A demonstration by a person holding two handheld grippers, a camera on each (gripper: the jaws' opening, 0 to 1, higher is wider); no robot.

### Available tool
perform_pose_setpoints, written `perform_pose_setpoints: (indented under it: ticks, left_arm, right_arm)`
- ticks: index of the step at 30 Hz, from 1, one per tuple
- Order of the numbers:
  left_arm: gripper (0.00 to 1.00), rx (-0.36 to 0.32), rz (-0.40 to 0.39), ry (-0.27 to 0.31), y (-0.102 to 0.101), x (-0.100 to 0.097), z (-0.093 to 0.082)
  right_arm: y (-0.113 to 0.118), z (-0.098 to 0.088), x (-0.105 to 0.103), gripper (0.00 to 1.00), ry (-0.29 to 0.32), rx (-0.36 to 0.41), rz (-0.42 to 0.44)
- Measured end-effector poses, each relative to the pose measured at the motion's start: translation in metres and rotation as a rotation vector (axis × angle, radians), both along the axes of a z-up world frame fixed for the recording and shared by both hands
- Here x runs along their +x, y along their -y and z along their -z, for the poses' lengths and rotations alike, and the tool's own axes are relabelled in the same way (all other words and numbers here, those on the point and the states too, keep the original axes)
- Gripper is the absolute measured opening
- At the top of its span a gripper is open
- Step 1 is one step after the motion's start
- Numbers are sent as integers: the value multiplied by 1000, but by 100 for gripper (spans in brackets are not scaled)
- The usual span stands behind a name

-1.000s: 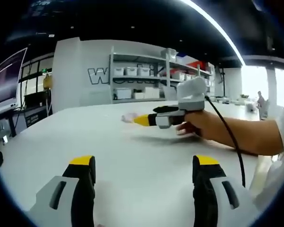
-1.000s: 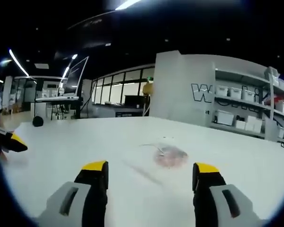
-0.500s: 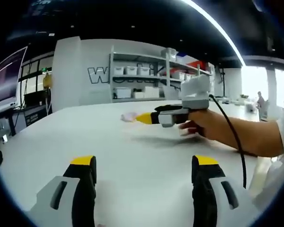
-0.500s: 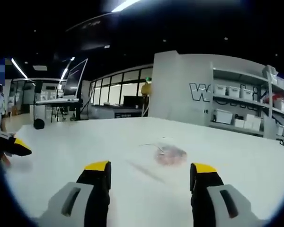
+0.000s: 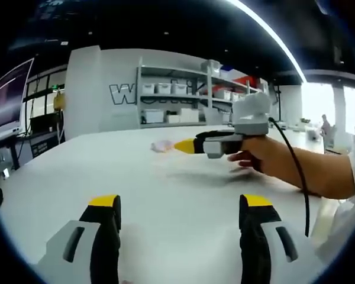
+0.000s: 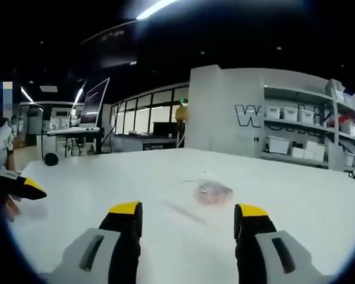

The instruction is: Open the resealable bag by pulling the two sides of the seal apart until the entire bag opening is separated and visibly accessible.

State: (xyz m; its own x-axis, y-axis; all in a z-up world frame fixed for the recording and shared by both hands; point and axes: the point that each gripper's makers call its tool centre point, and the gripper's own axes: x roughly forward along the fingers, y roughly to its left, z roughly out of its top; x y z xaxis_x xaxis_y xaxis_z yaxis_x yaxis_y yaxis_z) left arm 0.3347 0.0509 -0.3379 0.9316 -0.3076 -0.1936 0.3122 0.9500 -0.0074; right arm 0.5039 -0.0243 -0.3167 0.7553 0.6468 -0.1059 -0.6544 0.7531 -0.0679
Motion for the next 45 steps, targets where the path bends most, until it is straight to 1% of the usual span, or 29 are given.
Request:
perform_pose_setpoints:
  ticks: [9, 12, 16, 29, 34, 38, 45]
  left_arm:
    - [82, 3, -3, 1, 1, -2, 1]
    - [82, 1, -4, 0, 1, -2, 1]
    - [81, -3, -5, 3, 1, -2, 1]
    - [81, -6, -5, 3, 2, -2, 1]
    - [81, -4, -8, 4, 2, -1, 1]
    - [81, -7, -12, 4, 2, 0, 0]
    - [80, -5, -11, 3, 2, 0, 1]
  right_arm:
    - [6, -7, -9, 61, 0, 22, 2]
    - [5, -4, -13, 60, -2, 18, -2]
    - [6, -1, -13, 59, -12, 18, -2]
    - [10, -3, -11, 58, -3, 19, 3]
    - [10, -8, -13, 58, 7, 25, -1]
    - [11, -11, -23, 58, 15, 31, -6]
    - [14, -12, -28, 57, 18, 39, -7]
